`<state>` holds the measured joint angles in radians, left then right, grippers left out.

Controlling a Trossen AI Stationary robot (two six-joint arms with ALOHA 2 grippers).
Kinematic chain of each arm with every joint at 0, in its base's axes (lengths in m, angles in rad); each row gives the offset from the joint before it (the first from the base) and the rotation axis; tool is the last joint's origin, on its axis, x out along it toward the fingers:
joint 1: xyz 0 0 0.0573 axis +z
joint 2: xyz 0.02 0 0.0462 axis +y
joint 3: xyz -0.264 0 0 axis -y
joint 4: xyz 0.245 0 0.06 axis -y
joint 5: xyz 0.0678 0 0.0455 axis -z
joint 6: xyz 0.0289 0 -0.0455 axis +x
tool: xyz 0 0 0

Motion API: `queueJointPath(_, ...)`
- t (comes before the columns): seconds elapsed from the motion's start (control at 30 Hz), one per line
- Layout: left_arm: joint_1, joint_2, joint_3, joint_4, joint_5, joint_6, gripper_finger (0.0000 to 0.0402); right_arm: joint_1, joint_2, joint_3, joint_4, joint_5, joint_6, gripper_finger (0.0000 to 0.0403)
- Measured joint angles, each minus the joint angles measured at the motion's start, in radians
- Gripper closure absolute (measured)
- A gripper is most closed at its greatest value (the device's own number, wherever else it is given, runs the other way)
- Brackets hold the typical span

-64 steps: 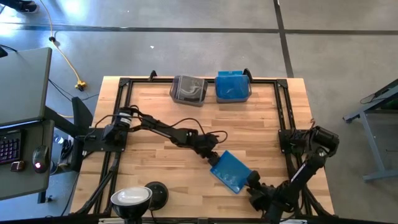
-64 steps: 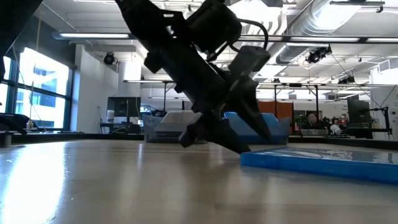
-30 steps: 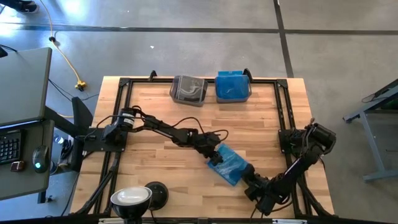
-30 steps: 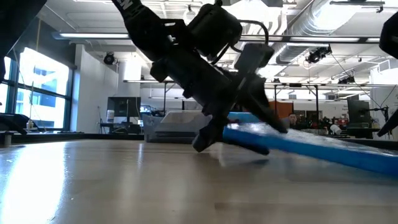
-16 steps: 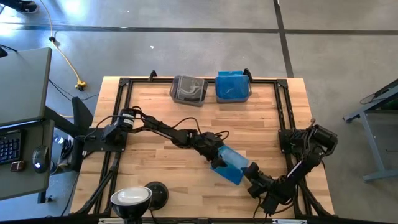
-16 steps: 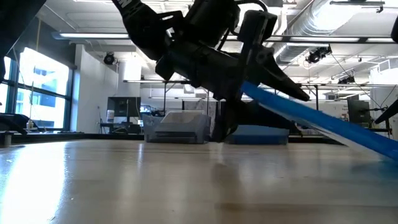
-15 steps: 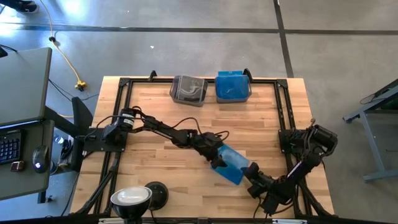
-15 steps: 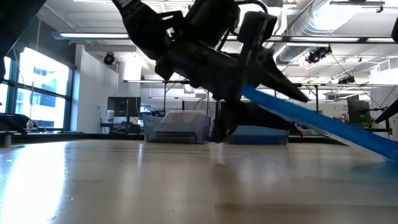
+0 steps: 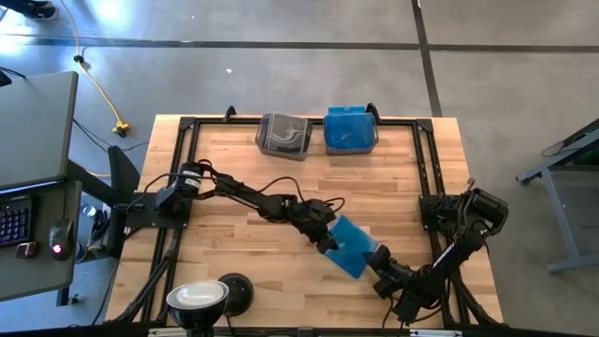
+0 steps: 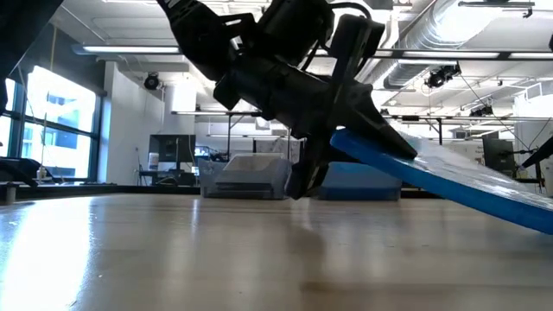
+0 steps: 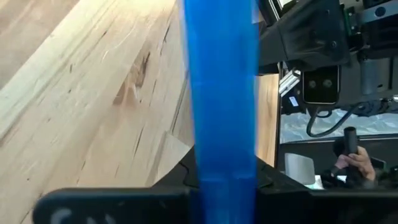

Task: Pick & place jewel cases by type
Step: Put the blue cd case into the right black bin

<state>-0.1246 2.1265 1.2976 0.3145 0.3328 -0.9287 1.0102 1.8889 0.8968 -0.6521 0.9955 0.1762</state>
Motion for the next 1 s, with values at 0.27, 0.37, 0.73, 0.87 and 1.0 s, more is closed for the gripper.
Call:
queueJointPath(0.27,0.034,-0.001,0.000,0.012,-0.002,0.008,0.0373,0.061,-0.009,0.092,-0.226,0.185,-0.008,0.0236)
queueJointPath(0.37,0.068,-0.001,0.000,0.047,-0.004,0.009,0.0372,0.076,-0.011,0.159,-0.395,0.183,0.081,0.0236)
queueJointPath(0.73,0.277,0.002,0.091,0.236,-0.009,0.293,0.0372,0.065,-0.016,0.252,-0.910,0.367,0.590,0.0236)
queueJointPath(0.87,0.351,0.002,0.161,0.236,-0.032,0.439,0.0372,0.038,-0.017,0.252,-0.897,0.357,0.610,0.0236)
queueJointPath(1.0,0.413,0.002,0.212,0.219,-0.102,0.520,0.0372,0.008,-0.017,0.252,-0.882,0.305,0.635,0.0236)
